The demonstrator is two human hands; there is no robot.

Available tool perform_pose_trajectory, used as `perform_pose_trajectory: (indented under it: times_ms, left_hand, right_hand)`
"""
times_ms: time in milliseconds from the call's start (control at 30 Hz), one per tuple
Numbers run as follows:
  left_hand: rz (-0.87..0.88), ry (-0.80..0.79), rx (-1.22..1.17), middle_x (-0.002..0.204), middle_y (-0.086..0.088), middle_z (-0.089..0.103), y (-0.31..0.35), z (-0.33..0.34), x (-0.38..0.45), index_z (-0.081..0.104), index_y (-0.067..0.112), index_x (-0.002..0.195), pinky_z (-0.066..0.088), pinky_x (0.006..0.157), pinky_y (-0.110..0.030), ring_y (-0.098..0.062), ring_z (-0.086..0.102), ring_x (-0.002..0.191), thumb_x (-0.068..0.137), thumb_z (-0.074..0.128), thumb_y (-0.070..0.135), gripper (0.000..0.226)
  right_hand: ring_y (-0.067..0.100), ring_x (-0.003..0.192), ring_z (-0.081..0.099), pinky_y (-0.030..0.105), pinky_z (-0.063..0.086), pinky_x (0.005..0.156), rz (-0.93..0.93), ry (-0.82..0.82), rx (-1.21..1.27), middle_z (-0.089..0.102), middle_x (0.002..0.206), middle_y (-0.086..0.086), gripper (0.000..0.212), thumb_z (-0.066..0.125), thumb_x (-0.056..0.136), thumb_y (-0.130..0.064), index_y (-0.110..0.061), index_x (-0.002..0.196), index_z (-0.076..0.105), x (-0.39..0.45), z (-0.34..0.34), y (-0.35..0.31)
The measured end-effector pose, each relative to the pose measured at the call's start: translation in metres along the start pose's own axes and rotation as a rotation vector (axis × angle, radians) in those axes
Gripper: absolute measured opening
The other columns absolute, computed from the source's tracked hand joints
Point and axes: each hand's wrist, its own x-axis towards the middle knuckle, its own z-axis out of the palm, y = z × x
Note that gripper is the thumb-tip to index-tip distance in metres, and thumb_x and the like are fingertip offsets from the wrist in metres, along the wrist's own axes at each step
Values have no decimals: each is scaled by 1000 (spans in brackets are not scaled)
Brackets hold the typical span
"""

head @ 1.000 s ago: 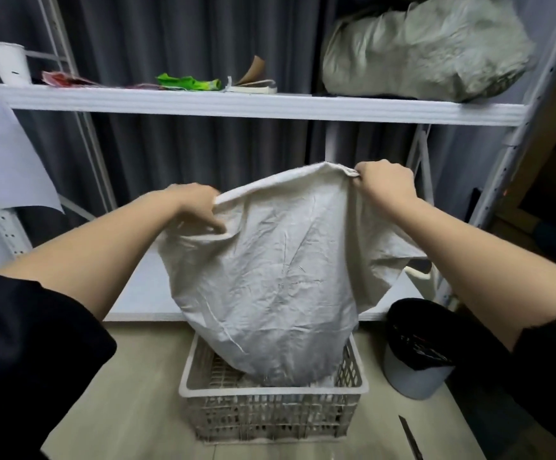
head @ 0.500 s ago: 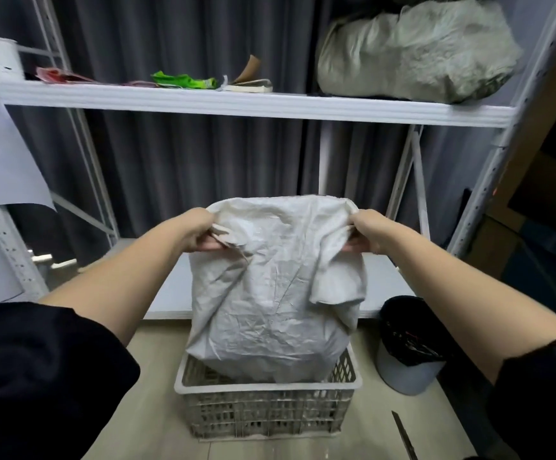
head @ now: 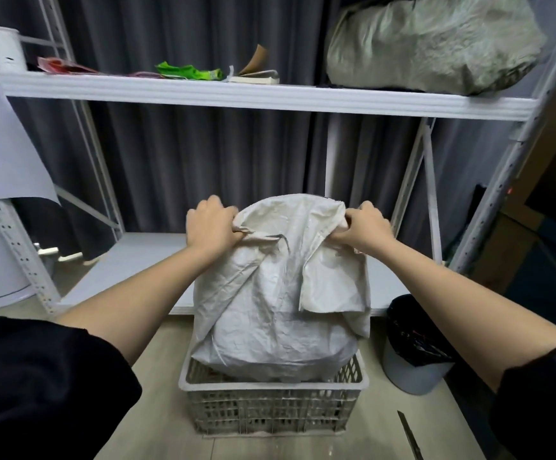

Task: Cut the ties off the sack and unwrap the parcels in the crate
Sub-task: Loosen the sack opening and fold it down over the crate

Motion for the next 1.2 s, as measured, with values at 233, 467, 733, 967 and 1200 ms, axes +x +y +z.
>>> perform_pose_trajectory:
  times_ms: [233,467,733,967,1200]
  left_hand:
    - [34,-352,-547,90,2,44,-5,32,-2,46,14,78,41,62,-26,-19,50,74,74,72,31,32]
    - [242,-615,12,123,-6,60,-4,26,-14,33,29,132,42,78,-34,-31,57,107,89,47,46,49]
    - [358,541,182,78,-25,51,2,-91,65,53,10,115,28,41,-26,-36,55,47,85,44,11,31]
    - [419,-71,382,107,-18,51,11,-52,17,34,14,134,42,59,-41,-39,64,81,97,41,17,38]
    - [353,20,383,100,-16,48,6,-61,21,37,8,130,18,41,-27,-18,31,42,92,43,4,38]
  right_hand:
    - [6,94,64,18,51,72,-91,-552,655,64,107,-9,47,74,81,-19,-23,118,46,-13,18,4]
    - [31,70,61,32,39,53,-742,94,-481,57,114,0,62,56,79,-6,-39,131,47,-7,21,-9]
    - [29,66,60,27,23,44,-715,906,-375,62,103,5,31,47,88,-21,-32,114,59,29,-108,-48]
    - [29,44,53,26,35,34,-1131,388,-723,59,94,19,61,63,66,2,-18,122,47,19,-56,-5]
    - [18,113,51,32,47,82,-873,-28,-380,36,145,-2,64,40,82,-67,-30,134,40,-11,-46,-10]
